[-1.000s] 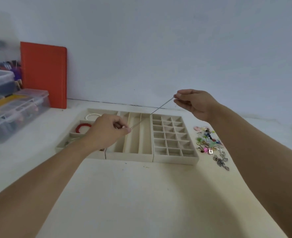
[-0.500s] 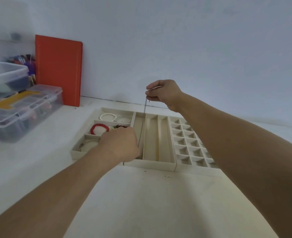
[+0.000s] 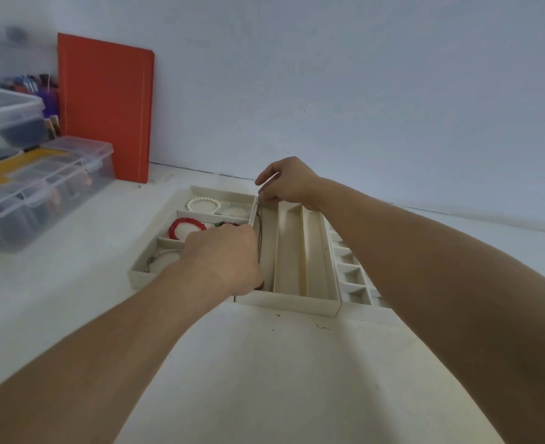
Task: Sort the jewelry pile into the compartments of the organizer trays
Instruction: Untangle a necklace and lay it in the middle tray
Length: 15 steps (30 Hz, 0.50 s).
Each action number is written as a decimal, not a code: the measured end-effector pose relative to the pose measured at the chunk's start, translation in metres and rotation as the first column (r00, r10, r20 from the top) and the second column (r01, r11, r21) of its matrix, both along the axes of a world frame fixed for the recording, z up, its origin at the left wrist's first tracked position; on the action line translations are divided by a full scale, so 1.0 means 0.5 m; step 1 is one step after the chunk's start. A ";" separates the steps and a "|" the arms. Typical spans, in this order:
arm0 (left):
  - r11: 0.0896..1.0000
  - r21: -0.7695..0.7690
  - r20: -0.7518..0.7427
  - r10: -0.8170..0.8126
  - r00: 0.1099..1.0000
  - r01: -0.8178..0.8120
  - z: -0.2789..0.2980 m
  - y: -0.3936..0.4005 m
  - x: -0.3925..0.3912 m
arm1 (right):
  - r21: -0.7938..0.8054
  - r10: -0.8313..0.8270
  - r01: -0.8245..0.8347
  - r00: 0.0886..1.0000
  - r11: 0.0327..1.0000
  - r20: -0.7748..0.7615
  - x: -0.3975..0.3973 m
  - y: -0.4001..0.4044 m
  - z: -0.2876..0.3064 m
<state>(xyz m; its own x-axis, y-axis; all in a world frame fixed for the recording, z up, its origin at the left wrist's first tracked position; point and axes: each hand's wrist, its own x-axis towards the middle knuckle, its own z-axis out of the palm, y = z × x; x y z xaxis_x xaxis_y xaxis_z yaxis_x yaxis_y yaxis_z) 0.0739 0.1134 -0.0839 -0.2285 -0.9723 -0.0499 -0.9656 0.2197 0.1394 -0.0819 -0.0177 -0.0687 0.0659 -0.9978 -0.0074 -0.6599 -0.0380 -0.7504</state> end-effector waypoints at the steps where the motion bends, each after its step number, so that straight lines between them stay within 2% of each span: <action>1: 1.000 -0.001 0.001 0.000 1.000 0.000 0.000 0.000 0.000 | -0.006 0.005 -0.005 1.000 1.000 -0.031 0.001 -0.001 0.000; 8: 1.000 0.018 0.005 -0.012 1.000 0.012 0.002 -0.002 0.001 | -0.099 0.002 -0.040 0.935 0.994 -0.355 -0.009 -0.007 0.016; 12: 0.999 0.047 0.008 -0.009 1.000 0.009 0.000 -0.003 -0.001 | 0.003 0.027 -0.030 0.842 1.000 -0.539 0.006 -0.024 -0.013; 15: 0.998 0.063 0.009 -0.007 1.000 0.006 0.002 -0.004 -0.002 | 0.028 0.019 -0.003 0.821 1.000 -0.570 0.018 -0.029 -0.031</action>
